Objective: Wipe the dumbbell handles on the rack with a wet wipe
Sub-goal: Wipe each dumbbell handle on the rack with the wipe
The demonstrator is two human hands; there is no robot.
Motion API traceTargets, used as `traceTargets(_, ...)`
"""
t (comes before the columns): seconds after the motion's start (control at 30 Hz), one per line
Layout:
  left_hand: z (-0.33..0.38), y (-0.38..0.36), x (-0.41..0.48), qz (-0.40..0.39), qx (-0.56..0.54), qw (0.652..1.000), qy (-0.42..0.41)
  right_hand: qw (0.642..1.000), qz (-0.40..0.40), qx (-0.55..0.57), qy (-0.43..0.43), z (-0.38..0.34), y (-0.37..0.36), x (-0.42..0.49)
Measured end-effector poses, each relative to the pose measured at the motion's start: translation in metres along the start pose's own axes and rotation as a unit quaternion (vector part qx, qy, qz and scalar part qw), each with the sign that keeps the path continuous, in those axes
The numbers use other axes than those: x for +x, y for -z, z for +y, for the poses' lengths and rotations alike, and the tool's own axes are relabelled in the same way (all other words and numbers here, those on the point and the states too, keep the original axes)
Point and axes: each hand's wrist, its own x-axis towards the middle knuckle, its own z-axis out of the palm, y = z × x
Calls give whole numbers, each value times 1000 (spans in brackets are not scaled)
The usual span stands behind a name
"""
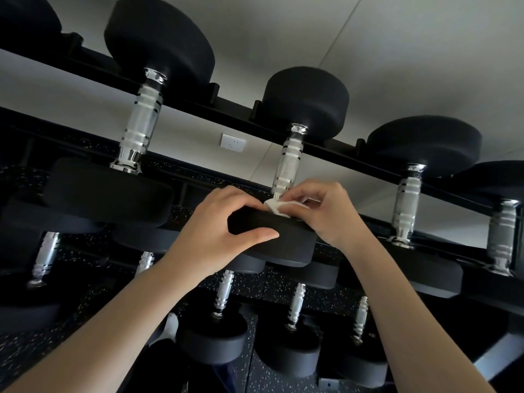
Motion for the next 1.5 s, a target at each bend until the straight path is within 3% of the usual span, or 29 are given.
traceTargets(0.37,-1,0,0,-4,8,1000,-2,987,142,72,-15,5,-6,9)
traceTargets(0.6,2,-1,-1,4,-4,1000,6,991,38,122,-41,19,-4,-8)
traceTargets(0.67,3,-1,-1,6,-5,1000,9,990,40,128,-46,21,-5,-9)
traceTargets(1.13,6,-1,-3,9,-13,1000,15,937,248,236,-66,13,-12,35)
traceTargets(1.3,8,-1,-2,9,-4,1000,16,898,241,338,-143,8,-11,48)
traceTargets(1.5,5,-2,-3,13,-2,1000,14,896,192,372,-150,6,-11,41)
